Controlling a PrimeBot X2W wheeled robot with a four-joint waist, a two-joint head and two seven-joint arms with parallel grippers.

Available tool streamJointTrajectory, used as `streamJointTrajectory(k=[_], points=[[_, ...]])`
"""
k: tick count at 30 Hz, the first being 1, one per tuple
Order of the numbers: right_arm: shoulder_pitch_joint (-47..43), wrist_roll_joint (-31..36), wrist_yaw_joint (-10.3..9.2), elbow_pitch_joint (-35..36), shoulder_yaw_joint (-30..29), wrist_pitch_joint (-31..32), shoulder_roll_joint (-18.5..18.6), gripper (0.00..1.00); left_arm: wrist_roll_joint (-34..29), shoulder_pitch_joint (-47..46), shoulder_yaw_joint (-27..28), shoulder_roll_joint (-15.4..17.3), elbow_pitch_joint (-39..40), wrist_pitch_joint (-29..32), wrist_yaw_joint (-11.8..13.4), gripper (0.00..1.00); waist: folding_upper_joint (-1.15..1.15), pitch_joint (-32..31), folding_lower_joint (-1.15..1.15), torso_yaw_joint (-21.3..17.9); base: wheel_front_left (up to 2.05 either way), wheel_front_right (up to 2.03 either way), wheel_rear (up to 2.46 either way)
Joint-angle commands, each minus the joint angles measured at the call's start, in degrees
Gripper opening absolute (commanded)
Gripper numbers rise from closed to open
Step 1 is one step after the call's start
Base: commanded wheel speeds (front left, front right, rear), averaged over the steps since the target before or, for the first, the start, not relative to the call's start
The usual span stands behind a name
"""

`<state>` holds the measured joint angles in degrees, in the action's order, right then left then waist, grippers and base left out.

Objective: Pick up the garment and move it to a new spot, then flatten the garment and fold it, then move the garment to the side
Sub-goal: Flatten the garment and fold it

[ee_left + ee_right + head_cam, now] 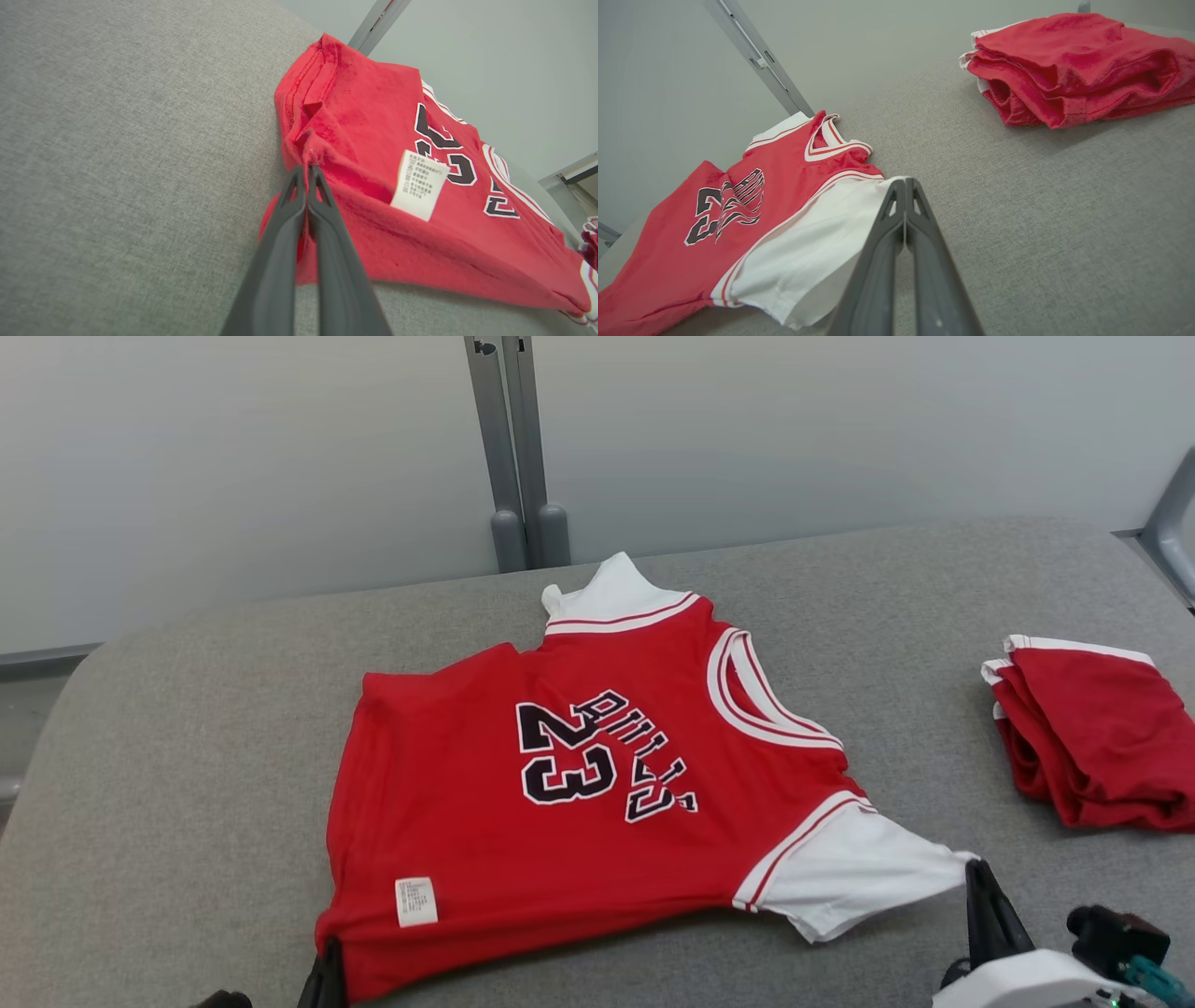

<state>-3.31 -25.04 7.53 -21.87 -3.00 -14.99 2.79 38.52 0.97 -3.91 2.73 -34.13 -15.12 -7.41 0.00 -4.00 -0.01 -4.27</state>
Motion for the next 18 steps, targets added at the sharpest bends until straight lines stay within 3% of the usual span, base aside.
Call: streamJointTrajectory(k=[1,9,18], points=[[1.9,0.3,-0.09,1.0,0.5,-0.3,0.2,0.0,-0.9,-0.3,0.2,0.4,1.3,0.0,-0.1,0.0,0.0,0.8,0.01,0.6,0.0,0.0,0.0],[13.1,3.8,-0.09,-0.7,2.0,-0.2,0.2,0.0,-3.8,-6.8,-0.8,0.3,6.2,0.0,-0.1,0.0,0.0,4.4,0.01,2.9,0.0,0.0,0.0],[26.6,9.2,-0.09,-8.6,-2.2,-0.2,0.6,0.0,-5.4,-16.2,0.0,0.3,2.9,0.0,-0.1,0.0,0.0,11.0,0.01,5.2,0.0,0.0,0.0]])
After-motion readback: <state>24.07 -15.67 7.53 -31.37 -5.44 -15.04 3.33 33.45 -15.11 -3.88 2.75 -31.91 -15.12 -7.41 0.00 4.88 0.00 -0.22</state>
